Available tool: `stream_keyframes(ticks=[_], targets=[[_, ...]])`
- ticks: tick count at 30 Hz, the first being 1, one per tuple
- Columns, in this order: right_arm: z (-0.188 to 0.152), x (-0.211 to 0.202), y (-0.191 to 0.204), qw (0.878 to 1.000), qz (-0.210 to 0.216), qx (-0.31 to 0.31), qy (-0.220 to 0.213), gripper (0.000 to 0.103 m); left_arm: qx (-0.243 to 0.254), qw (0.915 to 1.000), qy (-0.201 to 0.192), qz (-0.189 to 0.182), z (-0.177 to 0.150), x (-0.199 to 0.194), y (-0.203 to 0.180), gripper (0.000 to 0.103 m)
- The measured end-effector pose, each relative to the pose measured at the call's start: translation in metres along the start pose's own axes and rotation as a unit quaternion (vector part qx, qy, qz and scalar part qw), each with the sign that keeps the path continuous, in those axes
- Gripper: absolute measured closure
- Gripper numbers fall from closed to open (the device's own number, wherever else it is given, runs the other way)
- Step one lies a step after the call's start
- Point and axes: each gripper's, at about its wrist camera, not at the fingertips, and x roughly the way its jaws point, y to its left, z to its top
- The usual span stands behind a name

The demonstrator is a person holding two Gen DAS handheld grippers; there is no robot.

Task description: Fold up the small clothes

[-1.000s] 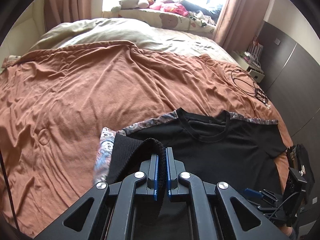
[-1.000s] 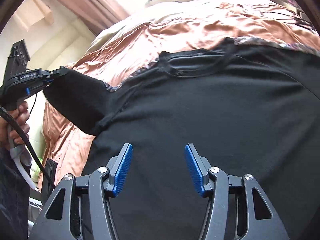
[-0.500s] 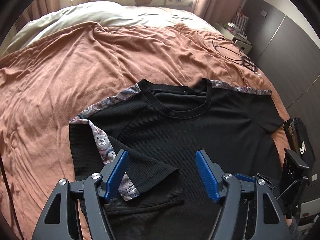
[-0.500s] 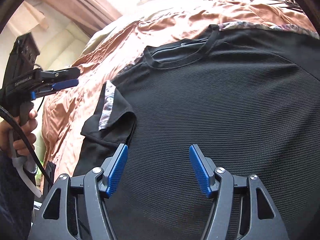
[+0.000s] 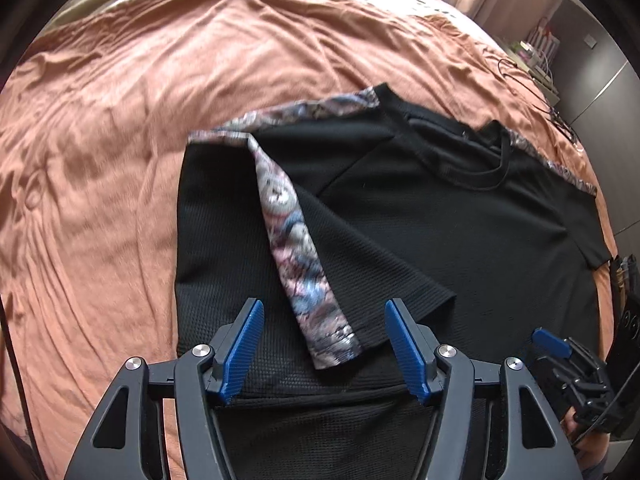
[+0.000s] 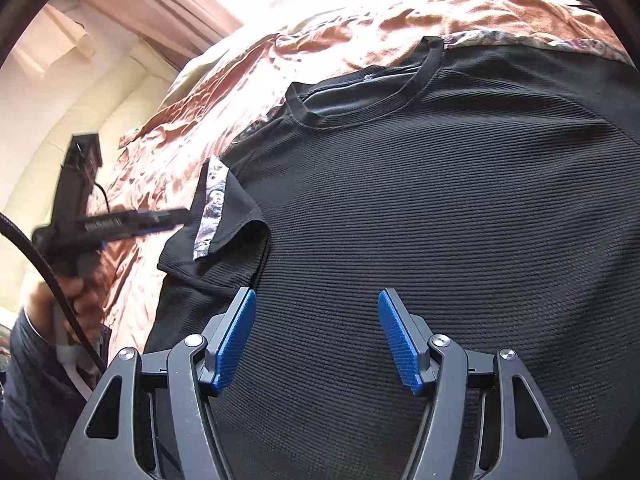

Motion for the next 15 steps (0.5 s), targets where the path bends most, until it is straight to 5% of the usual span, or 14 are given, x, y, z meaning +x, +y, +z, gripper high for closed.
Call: stream_keyframes(ticks=[4, 9, 15], targets=[[0.003, 0.012, 0.002, 1.000, 0.011, 0.008, 0.010, 0.041, -0.021, 0.9995, 0.024, -0.009, -0.007, 0.018, 0.010, 0.047], [0.003, 0.015, -0.004, 1.000, 0.013, 0.017, 0.010, 0.041, -0.013, 0.9983, 0.043, -0.036, -0.006, 0.033, 0.000, 0.093], [0.002, 0.008, -0.013, 0.999, 0.010, 0.032, 0.002, 0.041, 0.008, 0.9992, 0.011, -0.039, 0.019, 0.033, -0.021, 0.098]])
